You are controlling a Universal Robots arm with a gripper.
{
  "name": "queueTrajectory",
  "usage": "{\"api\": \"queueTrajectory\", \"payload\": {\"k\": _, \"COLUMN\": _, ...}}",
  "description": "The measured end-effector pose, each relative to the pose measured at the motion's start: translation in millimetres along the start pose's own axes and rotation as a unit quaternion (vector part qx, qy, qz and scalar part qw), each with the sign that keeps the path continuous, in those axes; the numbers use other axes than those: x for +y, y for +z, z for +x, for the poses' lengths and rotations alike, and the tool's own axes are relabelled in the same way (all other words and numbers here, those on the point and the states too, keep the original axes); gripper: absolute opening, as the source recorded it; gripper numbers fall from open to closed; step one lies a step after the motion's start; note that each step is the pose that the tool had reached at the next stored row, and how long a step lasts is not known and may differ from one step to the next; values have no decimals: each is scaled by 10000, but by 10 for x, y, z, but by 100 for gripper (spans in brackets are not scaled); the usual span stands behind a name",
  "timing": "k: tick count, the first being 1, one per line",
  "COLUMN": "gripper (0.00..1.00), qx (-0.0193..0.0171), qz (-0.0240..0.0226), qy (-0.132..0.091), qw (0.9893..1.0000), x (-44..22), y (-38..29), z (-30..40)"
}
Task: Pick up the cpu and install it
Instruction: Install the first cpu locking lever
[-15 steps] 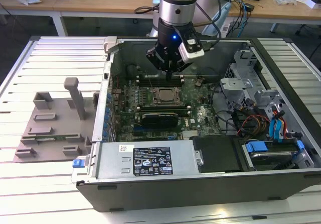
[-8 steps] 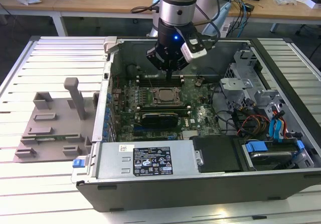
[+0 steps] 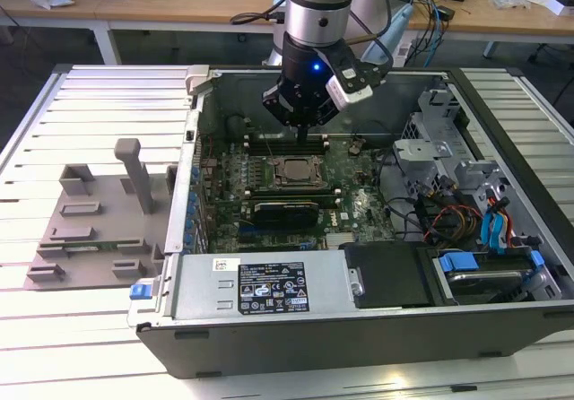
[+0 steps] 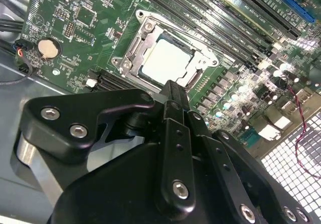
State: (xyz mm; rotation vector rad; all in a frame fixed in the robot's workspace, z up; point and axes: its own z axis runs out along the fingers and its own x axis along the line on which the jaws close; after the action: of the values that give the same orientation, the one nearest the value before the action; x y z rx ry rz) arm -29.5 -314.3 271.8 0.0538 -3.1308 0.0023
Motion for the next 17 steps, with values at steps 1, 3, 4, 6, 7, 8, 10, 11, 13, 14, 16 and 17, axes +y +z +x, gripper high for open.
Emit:
{"api": "queueTrajectory", "payload": {"k": 1, "gripper": 11, "qx": 0, "qz": 0, "qy": 1, "qw": 10000, "x": 0, "y": 0, "z": 3}}
{"api": "queueTrajectory", "payload": {"k": 3, "gripper": 11, "qx": 0, "qz": 0, "qy": 0, "qw": 10000, "x": 1, "y": 0, "z": 15}}
{"api": "queueTrajectory", "payload": {"k": 4, "gripper": 11, "qx": 0, "qz": 0, "qy": 1, "qw": 10000, "x": 1, "y": 0, "z": 24}}
{"api": "queueTrajectory", "payload": {"k": 6, "gripper": 11, "qx": 0, "qz": 0, "qy": 0, "qw": 10000, "x": 2, "y": 1, "z": 36}}
{"api": "queueTrajectory", "payload": {"k": 7, "gripper": 11, "qx": 0, "qz": 0, "qy": 0, "qw": 10000, "x": 2, "y": 1, "z": 44}}
{"api": "queueTrajectory", "payload": {"k": 8, "gripper": 11, "qx": 0, "qz": 0, "qy": 0, "qw": 10000, "x": 2, "y": 1, "z": 51}}
{"api": "queueTrajectory", "payload": {"k": 10, "gripper": 11, "qx": 0, "qz": 0, "qy": 0, "qw": 10000, "x": 4, "y": 1, "z": 79}}
{"api": "queueTrajectory", "payload": {"k": 11, "gripper": 11, "qx": 0, "qz": 0, "qy": 0, "qw": 10000, "x": 5, "y": 1, "z": 103}}
{"api": "queueTrajectory", "payload": {"k": 13, "gripper": 11, "qx": 0, "qz": 0, "qy": 0, "qw": 10000, "x": 5, "y": 1, "z": 124}}
{"api": "queueTrajectory", "payload": {"k": 14, "gripper": 11, "qx": 0, "qz": 0, "qy": 1, "qw": 10000, "x": 6, "y": 2, "z": 136}}
{"api": "queueTrajectory", "payload": {"k": 16, "gripper": 11, "qx": 0, "qz": 0, "qy": 0, "qw": 10000, "x": 6, "y": 2, "z": 155}}
{"api": "queueTrajectory", "payload": {"k": 17, "gripper": 11, "qx": 0, "qz": 0, "qy": 1, "qw": 10000, "x": 7, "y": 2, "z": 157}}
